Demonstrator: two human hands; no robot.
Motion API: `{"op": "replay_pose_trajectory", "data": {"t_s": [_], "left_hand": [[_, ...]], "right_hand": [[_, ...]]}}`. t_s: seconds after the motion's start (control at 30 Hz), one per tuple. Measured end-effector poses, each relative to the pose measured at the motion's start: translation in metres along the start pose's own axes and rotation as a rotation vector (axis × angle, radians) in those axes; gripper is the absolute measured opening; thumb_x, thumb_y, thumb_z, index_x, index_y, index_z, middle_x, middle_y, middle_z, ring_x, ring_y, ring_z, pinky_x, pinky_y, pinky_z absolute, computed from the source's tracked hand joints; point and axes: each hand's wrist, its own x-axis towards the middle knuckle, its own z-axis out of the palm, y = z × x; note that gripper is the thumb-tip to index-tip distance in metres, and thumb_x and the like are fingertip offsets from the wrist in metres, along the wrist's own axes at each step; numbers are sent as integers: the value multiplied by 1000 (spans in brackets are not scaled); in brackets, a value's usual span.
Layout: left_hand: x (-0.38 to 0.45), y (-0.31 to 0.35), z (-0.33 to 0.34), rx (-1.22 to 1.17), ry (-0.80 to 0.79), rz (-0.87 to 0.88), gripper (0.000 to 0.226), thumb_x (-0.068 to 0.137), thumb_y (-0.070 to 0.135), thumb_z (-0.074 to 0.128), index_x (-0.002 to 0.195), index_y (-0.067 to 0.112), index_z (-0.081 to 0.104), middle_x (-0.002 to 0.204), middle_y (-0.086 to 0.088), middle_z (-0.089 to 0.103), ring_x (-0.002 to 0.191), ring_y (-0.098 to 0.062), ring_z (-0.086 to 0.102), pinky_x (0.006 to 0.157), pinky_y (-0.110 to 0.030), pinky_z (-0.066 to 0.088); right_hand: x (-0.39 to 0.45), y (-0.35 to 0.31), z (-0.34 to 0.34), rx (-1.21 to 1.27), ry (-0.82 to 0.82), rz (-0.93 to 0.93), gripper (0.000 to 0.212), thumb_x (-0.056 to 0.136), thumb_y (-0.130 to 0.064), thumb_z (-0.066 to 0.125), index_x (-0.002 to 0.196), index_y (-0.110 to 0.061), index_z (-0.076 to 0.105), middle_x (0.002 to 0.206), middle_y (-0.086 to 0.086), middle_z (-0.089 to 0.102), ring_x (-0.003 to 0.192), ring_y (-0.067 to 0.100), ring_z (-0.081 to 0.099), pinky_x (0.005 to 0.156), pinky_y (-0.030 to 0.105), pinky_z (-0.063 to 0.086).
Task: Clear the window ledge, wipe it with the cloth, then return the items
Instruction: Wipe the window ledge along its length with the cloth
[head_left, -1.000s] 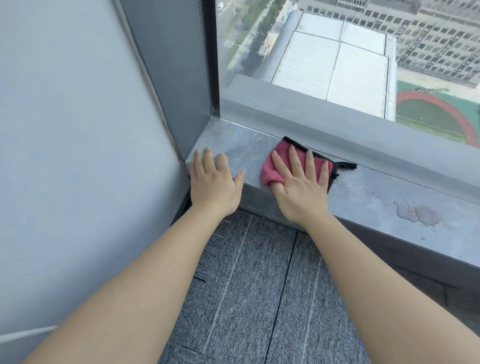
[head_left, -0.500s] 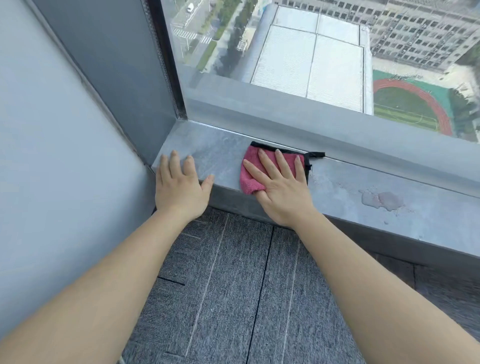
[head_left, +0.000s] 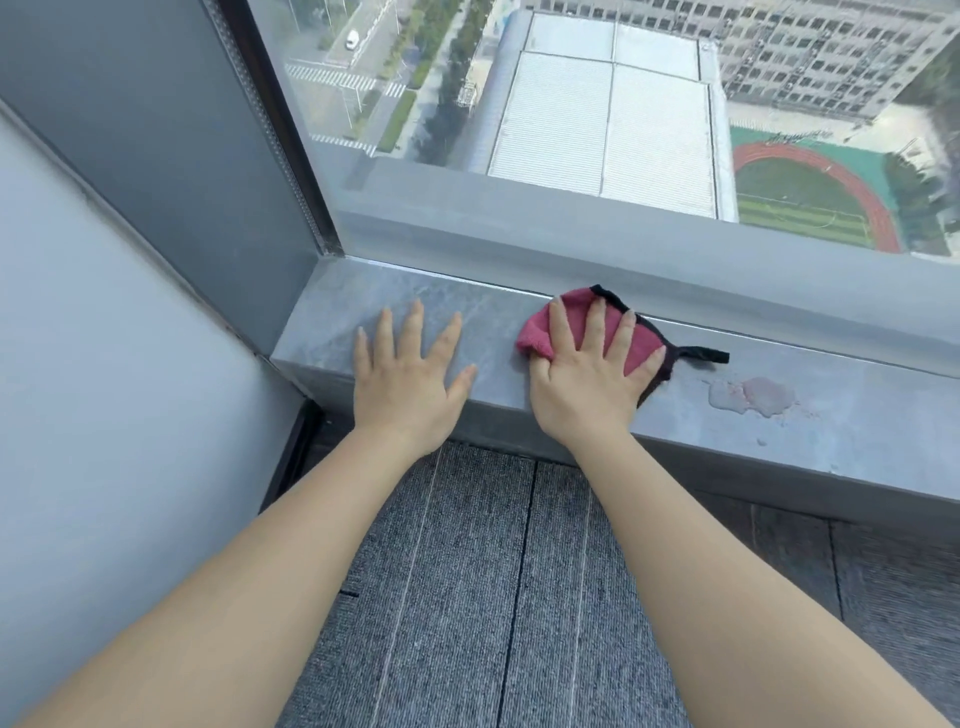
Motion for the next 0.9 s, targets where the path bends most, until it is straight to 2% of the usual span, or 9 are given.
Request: {"op": "replay_pose_trajectory", "data": {"t_s": [0.2,0.33,0.43,0.53,0.67,0.73,0.9], "left_hand": [[-4,1,3,19,11,-18,55,91,51,20,142,37,3,157,-4,-3,143,-30,-9,116,-48,-6],[-5,1,2,5,19,-26,55,91,51,21,142,37,4,157,-3,-2,144,-29,-8,116,-48,-5],[-7,2,4,2,18,-35,55,92,50,20,142,37,3,157,-3,-1,144,-29,-8,116,-48,-5],[-8,2,4,-5,24,-36,54,92,50,20,142,36,3,157,-4,0,143,-30,-6,116,-48,-4],[-10,6,4,-14,15,-39,54,93,47,21,142,34,3,157,-5,-1,143,-31,-5,116,-47,-3],[-11,9,4,-15,17,-43,54,94,45,22,143,33,4,157,-5,0,143,-32,-4,117,-47,-2],[-15,15,2,-50,34,-24,50,94,37,28,142,29,15,157,-6,8,142,-33,3,117,-46,2]], "right_hand": [[-3,1,2,-64,-2,-284,57,94,-38,24,146,-40,-1,159,-5,-10,146,24,-15,112,57,-13],[-16,26,1,-130,-33,-377,63,82,-44,8,145,-45,0,159,-9,-6,147,20,-13,114,52,-13],[-20,40,1,-133,-29,-326,69,75,-47,0,144,-46,0,159,-11,-5,147,21,-12,114,53,-13],[-16,38,0,-64,-7,-141,56,91,-42,15,145,-43,1,159,-8,-7,147,24,-13,113,56,-12],[-5,12,0,21,-4,44,57,95,-36,22,147,-37,-1,160,-1,-10,145,30,-16,111,60,-13],[-2,1,1,21,3,32,58,95,-37,23,147,-35,-2,160,1,-10,145,30,-16,111,61,-13],[-16,13,3,-48,2,-258,57,94,-36,23,147,-39,3,160,-6,-6,147,21,-12,115,53,-12]]}}
